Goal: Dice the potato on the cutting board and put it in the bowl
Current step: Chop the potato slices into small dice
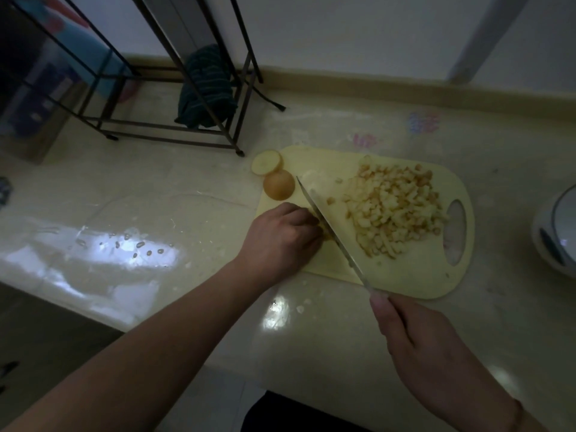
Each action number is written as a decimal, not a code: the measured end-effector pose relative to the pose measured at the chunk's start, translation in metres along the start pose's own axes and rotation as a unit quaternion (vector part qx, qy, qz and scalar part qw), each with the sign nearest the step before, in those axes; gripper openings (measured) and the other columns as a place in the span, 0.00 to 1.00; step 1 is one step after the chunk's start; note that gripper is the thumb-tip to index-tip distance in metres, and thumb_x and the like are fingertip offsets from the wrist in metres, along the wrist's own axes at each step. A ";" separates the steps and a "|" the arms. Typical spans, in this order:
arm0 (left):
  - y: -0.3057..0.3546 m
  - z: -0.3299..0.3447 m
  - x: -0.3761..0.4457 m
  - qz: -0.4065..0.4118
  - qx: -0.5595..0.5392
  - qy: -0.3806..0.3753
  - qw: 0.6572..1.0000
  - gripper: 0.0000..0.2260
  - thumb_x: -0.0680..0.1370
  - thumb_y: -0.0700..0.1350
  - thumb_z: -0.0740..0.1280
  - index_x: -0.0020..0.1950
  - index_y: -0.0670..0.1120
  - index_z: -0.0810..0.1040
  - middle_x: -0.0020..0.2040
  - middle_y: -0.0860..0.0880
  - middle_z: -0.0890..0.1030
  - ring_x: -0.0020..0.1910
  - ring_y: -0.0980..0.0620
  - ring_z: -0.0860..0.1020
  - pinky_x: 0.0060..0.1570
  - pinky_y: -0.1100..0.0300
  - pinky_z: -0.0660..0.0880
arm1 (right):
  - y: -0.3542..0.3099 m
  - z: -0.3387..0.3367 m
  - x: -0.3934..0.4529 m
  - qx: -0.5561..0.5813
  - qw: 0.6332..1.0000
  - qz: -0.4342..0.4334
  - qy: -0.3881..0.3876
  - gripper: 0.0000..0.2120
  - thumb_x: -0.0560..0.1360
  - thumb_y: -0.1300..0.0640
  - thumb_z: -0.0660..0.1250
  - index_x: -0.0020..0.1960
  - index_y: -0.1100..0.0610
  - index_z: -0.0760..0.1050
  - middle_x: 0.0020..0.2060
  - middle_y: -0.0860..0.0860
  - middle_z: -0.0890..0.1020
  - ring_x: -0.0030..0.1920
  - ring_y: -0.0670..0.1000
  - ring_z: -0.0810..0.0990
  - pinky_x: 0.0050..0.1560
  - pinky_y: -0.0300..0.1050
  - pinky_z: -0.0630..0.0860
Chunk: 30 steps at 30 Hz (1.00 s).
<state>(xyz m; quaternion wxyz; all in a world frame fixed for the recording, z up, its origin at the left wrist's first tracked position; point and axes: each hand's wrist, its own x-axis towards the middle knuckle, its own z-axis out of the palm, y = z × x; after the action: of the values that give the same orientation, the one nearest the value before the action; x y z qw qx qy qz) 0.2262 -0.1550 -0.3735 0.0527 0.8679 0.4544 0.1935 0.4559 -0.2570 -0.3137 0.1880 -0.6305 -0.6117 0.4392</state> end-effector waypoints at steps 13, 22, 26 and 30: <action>-0.001 0.000 0.000 -0.002 -0.031 0.012 0.999 0.07 0.76 0.44 0.70 0.45 0.44 0.87 0.41 0.46 0.83 0.41 0.44 0.82 0.35 0.52 0.79 | -0.002 0.004 0.009 -0.013 1.000 0.015 -0.006 0.26 0.75 0.35 0.48 0.32 0.51 0.70 0.31 0.41 0.78 0.33 0.43 0.76 0.35 0.41 0.68; 0.003 -0.002 0.001 -0.037 -0.057 0.028 0.997 0.09 0.76 0.47 0.69 0.44 0.45 0.87 0.42 0.47 0.84 0.40 0.46 0.82 0.34 0.54 0.78 | 0.001 0.005 0.022 0.000 1.000 0.013 -0.012 0.29 0.76 0.33 0.47 0.31 0.54 0.67 0.26 0.44 0.76 0.28 0.46 0.73 0.32 0.41 0.66; 0.003 -0.002 0.000 -0.052 -0.073 0.023 0.996 0.09 0.76 0.49 0.69 0.43 0.46 0.87 0.42 0.48 0.84 0.43 0.46 0.84 0.37 0.55 0.79 | 0.009 -0.004 0.020 0.106 0.989 0.103 -0.016 0.32 0.76 0.29 0.48 0.33 0.56 0.67 0.20 0.48 0.70 0.20 0.43 0.66 0.21 0.32 0.60; 0.003 0.000 0.000 -0.045 -0.084 0.015 0.995 0.09 0.76 0.47 0.70 0.44 0.44 0.87 0.43 0.47 0.83 0.45 0.45 0.83 0.42 0.54 0.77 | 0.010 -0.006 0.018 0.121 0.986 0.112 -0.039 0.28 0.75 0.32 0.50 0.33 0.55 0.67 0.21 0.49 0.69 0.20 0.44 0.65 0.19 0.32 0.59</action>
<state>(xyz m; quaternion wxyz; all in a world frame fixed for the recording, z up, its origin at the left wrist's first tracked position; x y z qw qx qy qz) 0.2282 -0.1567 -0.3727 0.1280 0.8359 0.4761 0.2412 0.4642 -0.2400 -0.3241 0.1891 -0.6499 -0.4865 0.5525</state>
